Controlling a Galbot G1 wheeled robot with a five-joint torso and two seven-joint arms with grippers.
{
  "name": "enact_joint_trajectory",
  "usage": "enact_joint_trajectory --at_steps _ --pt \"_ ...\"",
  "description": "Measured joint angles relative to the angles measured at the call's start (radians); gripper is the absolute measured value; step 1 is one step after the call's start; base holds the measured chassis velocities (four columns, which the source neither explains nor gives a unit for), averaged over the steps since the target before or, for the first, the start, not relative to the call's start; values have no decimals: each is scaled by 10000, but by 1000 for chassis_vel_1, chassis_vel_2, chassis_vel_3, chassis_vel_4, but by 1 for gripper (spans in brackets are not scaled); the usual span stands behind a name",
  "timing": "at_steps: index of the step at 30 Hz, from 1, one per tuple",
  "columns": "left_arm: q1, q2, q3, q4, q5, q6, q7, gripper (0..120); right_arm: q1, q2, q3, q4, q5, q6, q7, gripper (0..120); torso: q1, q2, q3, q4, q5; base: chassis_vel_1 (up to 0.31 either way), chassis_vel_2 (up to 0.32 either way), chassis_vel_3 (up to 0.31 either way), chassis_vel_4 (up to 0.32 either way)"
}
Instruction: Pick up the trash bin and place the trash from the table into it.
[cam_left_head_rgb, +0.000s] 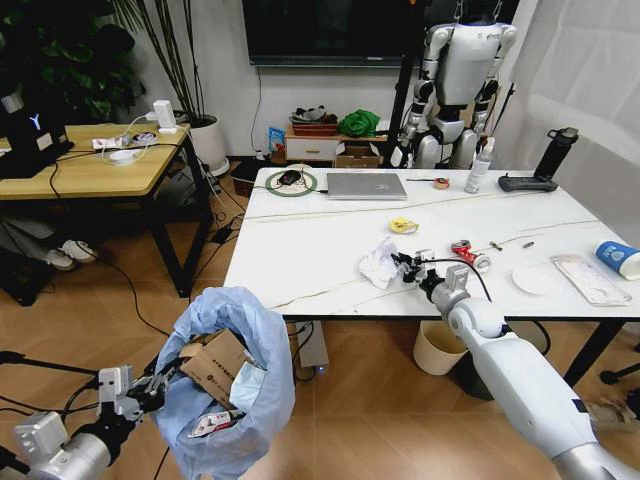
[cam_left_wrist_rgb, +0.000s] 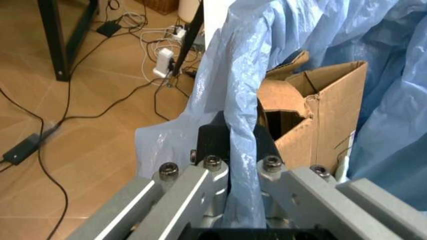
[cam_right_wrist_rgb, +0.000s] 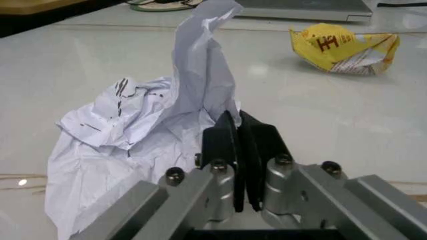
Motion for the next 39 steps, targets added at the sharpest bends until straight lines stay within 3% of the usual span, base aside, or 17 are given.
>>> enact_joint_trajectory --at_steps 14,22,25,30,33,37,39 --pt "7 -39 74 -8 15 0 -45 0 -708 -329 65 2269 1390 134 233 0 0 0 0 2 1 0 0 0 0" --pt "-7 -46 79 16 10 0 -79 0 -652 -883 -202 5223 3137 -235 668 0 0 0 0 0 -2 0 0 0 0" --pt "21 -81 79 15 23 5 -86 0 -463 -1218 -1214 6724 3832 -298 1049 0 0 0 -1 0 -2 0 0 0 0" --pt "43 -151 78 -37 47 27 -124 0 96 -1240 -3104 8012 4218 -100 1499 0 0 1 -1 1 -4 0 0 0 0" --pt "57 -169 78 -49 53 34 -135 0 263 -1141 -3578 8188 4238 -13 1516 0 0 1 -1 1 -3 0 0 0 0" --pt "99 -194 52 -103 60 58 -175 0 861 -749 -5247 8067 3997 396 1506 0 0 1 -1 2 -2 0 0 0 0" --pt "100 -200 49 -113 60 60 -179 0 900 -708 -5416 7977 3914 445 1489 0 0 0 0 2 -3 0 0 0 0"
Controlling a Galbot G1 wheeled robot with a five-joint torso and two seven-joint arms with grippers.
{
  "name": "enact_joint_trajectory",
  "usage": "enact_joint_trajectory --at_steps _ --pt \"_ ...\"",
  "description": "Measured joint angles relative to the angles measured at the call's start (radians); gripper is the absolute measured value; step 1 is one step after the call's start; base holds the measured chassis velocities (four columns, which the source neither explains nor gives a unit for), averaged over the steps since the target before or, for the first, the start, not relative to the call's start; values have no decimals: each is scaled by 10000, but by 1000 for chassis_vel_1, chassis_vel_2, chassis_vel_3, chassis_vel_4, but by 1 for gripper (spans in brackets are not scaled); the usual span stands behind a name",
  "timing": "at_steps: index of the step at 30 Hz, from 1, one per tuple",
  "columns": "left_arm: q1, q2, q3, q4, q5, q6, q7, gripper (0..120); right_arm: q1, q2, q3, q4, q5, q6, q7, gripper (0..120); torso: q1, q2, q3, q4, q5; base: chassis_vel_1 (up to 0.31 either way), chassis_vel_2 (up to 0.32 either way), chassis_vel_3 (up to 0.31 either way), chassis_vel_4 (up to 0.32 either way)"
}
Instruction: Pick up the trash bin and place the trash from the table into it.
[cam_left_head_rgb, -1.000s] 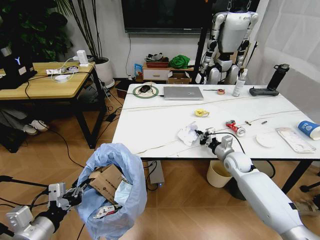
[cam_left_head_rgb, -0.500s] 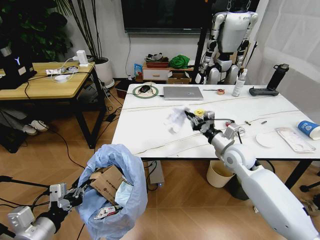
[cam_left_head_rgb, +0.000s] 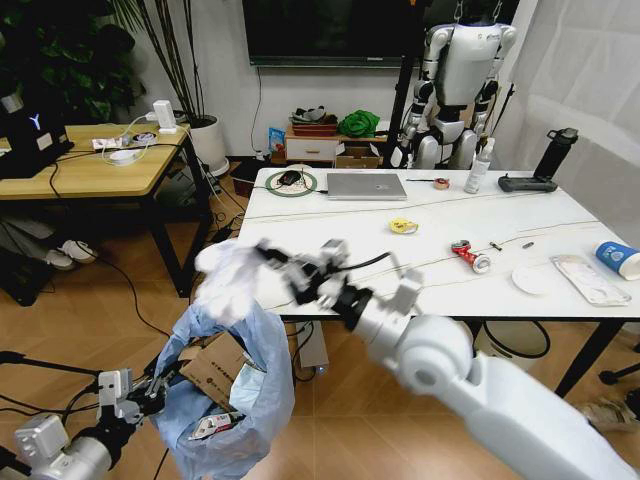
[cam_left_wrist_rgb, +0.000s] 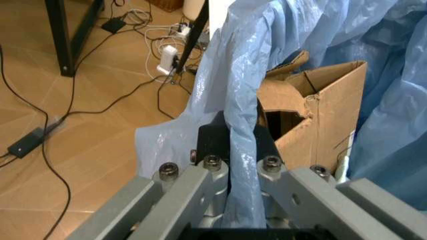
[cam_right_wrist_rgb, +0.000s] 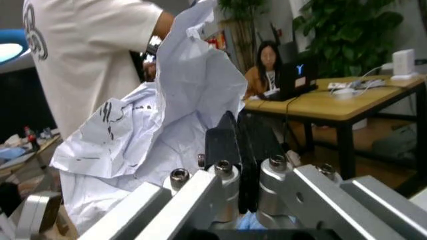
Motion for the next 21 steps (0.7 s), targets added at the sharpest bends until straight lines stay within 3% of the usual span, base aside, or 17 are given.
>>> enact_joint_trajectory --at_steps 9,21 --pt "-31 -69 81 -35 -2 55 -75 0 -349 316 -1121 -969 -1404 208 -174 0 1 0 1 -2 3 0 0 0 0" --pt "-105 -36 183 38 -1 82 -110 0 -885 -292 -775 -1063 -2422 196 -152 40 1 0 1 -3 5 0 0 0 0"
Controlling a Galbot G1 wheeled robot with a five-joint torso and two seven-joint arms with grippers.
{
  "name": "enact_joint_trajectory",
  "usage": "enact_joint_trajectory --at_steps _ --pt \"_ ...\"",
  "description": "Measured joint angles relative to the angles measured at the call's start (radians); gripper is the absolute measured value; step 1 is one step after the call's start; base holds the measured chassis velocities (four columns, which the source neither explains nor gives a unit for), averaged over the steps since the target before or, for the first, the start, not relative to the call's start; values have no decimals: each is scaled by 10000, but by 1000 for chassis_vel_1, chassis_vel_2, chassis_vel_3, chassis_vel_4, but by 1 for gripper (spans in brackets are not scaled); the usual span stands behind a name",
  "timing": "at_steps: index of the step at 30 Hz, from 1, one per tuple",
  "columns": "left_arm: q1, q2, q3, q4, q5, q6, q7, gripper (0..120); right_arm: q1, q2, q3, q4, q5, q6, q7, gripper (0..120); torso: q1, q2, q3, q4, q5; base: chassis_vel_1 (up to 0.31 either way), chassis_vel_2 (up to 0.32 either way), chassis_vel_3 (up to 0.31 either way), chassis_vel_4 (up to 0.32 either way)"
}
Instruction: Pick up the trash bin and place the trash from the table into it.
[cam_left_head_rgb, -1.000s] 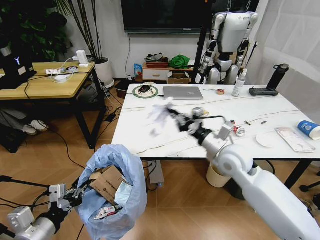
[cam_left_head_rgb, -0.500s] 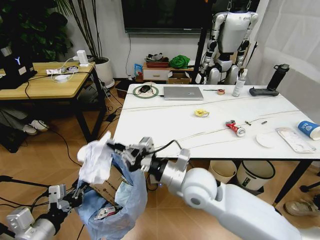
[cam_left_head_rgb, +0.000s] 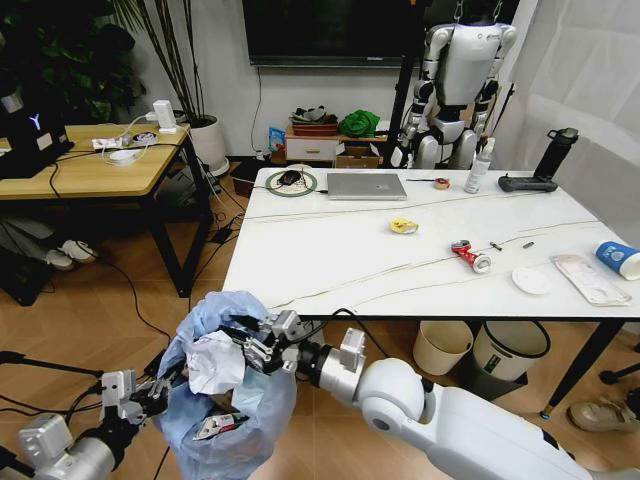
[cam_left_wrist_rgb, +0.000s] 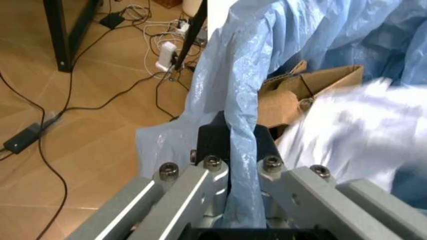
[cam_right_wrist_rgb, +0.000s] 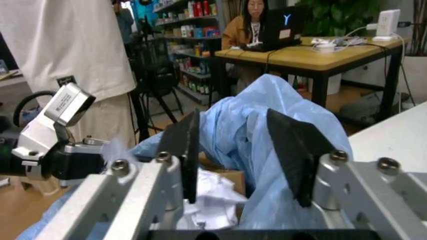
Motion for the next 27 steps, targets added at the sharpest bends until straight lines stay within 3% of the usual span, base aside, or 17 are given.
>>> enact_joint_trajectory --at_steps 7,10,12,13,16,19,21,23,27 --pt "-70 35 129 237 14 14 -20 0 -531 -313 668 583 140 98 434 65 0 0 0 2 -1 0 0 0 0" --pt "-68 43 211 356 106 14 -14 0 -1015 -409 1427 662 557 556 1103 77 0 0 0 3 1 0 0 0 0" --pt "-77 70 273 434 176 11 7 0 -1744 -513 2442 381 929 1461 945 87 -1 0 0 4 0 0 0 0 0" --pt "-77 70 273 434 176 11 7 0 -1744 -513 2442 381 929 1461 945 87 -1 0 0 4 0 0 0 0 0" --pt "-151 108 345 531 213 -17 50 0 -2875 -626 4066 -234 907 2338 54 98 0 0 0 3 0 0 0 0 0" --pt "-270 160 461 613 214 -44 92 0 -4435 -654 6122 -820 328 2701 -849 100 0 -2 0 -2 1 0 0 0 0" --pt "-294 167 490 624 212 -47 98 0 -4658 -636 6384 -895 201 2740 -951 100 0 -2 0 -2 0 0 0 0 0" --pt "-389 206 642 711 318 -118 205 0 -5989 -367 7947 -1233 -353 3054 -1231 100 -2 -2 0 -4 4 0 0 0 0" --pt "-444 233 789 869 530 -223 343 0 -6947 125 9242 -1298 -942 3219 -1283 100 -3 -1 -2 1 -2 0 0 0 0"
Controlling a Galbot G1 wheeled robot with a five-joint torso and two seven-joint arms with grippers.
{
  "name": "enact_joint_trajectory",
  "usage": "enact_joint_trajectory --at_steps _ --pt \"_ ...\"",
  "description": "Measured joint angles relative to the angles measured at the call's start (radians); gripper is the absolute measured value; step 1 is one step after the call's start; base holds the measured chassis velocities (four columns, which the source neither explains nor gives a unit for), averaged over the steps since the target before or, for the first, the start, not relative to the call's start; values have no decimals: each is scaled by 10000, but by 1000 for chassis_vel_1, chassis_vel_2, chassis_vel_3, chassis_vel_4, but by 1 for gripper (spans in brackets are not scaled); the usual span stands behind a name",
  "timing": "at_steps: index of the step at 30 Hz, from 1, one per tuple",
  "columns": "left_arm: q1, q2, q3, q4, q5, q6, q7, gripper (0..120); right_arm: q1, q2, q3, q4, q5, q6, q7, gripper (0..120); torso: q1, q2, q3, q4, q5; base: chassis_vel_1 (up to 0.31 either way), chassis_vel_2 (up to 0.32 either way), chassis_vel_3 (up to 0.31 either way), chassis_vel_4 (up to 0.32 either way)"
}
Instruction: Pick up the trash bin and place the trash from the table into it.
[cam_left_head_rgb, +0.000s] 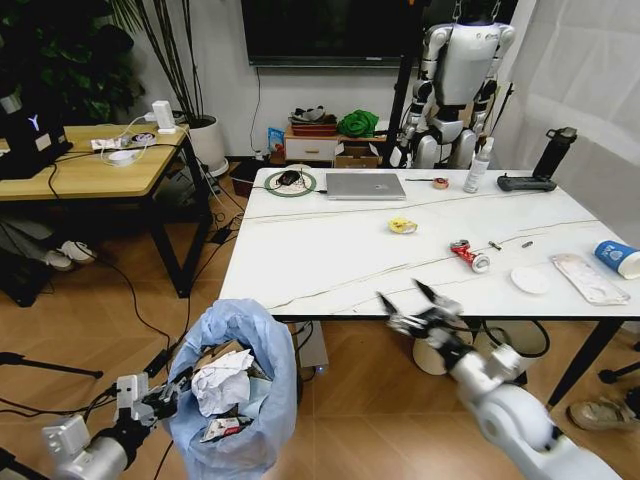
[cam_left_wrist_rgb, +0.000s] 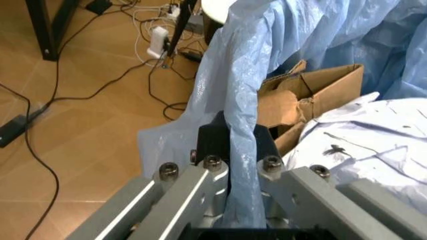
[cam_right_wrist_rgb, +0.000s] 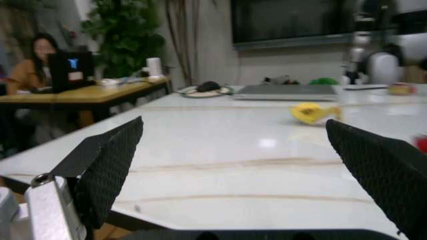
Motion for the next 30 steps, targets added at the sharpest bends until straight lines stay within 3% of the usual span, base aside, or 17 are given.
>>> enact_joint_trajectory --at_steps 3,7,13,21,30 --pt "-62 55 109 161 50 -72 64 0 -609 668 831 -37 -425 134 -13 100 0 0 0 0 2 0 0 0 0" --pt "-106 76 286 404 189 -244 225 0 -1224 2199 1660 -72 -838 248 -7 100 0 0 0 1 2 0 0 0 0" --pt "-190 61 491 638 466 -418 373 0 -1548 3128 2126 -13 -1126 292 4 100 0 0 1 1 1 0 0 0 0" --pt "-405 5 749 848 548 -572 511 0 -1861 3820 2266 61 -1338 295 8 100 1 0 1 1 0 0 0 0 0" --pt "-315 -163 988 889 690 -653 561 0 -1836 3935 2163 21 -1280 285 -35 100 2 0 1 1 0 0 0 0 0"
